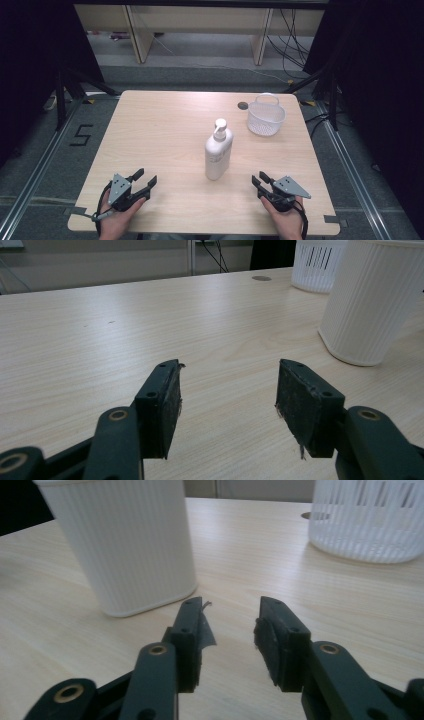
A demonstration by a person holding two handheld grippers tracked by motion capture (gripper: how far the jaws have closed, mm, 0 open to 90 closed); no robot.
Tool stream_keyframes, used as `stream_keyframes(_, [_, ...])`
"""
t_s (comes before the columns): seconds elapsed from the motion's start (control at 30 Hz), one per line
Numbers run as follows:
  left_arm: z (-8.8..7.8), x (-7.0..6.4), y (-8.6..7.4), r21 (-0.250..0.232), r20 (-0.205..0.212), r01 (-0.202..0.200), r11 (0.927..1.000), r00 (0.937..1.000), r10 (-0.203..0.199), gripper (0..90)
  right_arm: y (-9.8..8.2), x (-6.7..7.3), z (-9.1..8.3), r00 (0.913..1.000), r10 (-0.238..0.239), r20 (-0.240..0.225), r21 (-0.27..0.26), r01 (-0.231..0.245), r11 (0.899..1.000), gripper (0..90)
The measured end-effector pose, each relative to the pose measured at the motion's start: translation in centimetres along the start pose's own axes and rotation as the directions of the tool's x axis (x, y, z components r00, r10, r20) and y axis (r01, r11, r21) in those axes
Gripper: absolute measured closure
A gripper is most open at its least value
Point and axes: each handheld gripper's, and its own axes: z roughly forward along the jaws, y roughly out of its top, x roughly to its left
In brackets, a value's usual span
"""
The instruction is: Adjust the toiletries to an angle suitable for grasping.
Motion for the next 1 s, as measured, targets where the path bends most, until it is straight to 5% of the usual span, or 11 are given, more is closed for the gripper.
stream_keyframes(0.17, [0.3, 0.1, 0.0, -0.013, 0.001, 0.012, 0.9998, 0.9999, -0.012, 43.2, 0.9, 1.1, -0.3, 0.9968, -0.058, -0.055, -0.007, 0.057, 0.998, 84.1])
stream_keyframes(0.27, [0.1, 0.0, 0.0, -0.006, -0.007, 0.01, 0.9999, 0.9999, -0.01, 43.7, 1.1, 2.0, -0.4, 0.9947, -0.023, -0.1, 0.017, 0.025, 1.0, 90.0])
stream_keyframes(0.43, [0.0, 0.0, -0.1, -0.017, 0.005, 0.009, 0.9998, 0.9999, -0.009, 44.5, 2.0, 2.9, 0.1, 0.9881, -0.092, -0.123, 0.006, 0.094, 0.996, 90.0])
stream_keyframes(0.53, [0.0, -0.1, -0.1, -0.021, 0.011, 0.001, 0.9998, 0.9999, -0.001, 44.9, 2.9, 3.7, 0.4, 0.9837, -0.106, -0.145, 0.001, 0.108, 0.994, 90.0])
stream_keyframes(0.57, [-0.1, -0.2, -0.1, -0.011, 0.005, -0.007, 0.9999, 1.0, 0.007, 45.1, 3.1, 4.2, 0.8, 0.9846, -0.079, -0.156, -0.008, 0.078, 0.997, 90.0])
stream_keyframes(0.7, [0.0, -0.4, 0.0, -0.009, 0.01, -0.018, 0.9998, 0.9998, 0.018, 46.1, 4.3, 5.2, 1.8, 0.9756, -0.129, -0.178, -0.015, 0.128, 0.992, 90.0])
stream_keyframes(0.77, [0.0, -0.3, 0.0, -0.007, 0.008, -0.017, 0.9998, 0.9998, 0.017, 46.3, 4.5, 5.6, 2.1, 0.9766, -0.1, -0.19, -0.012, 0.1, 0.995, 90.0])
stream_keyframes(1.0, [0.0, -0.3, 0.0, 0.001, 0.007, -0.004, 1.0, 1.0, 0.004, 46.8, 5.8, 7.1, 3.3, 0.966, -0.142, -0.216, -0.043, 0.136, 0.99, 90.0])
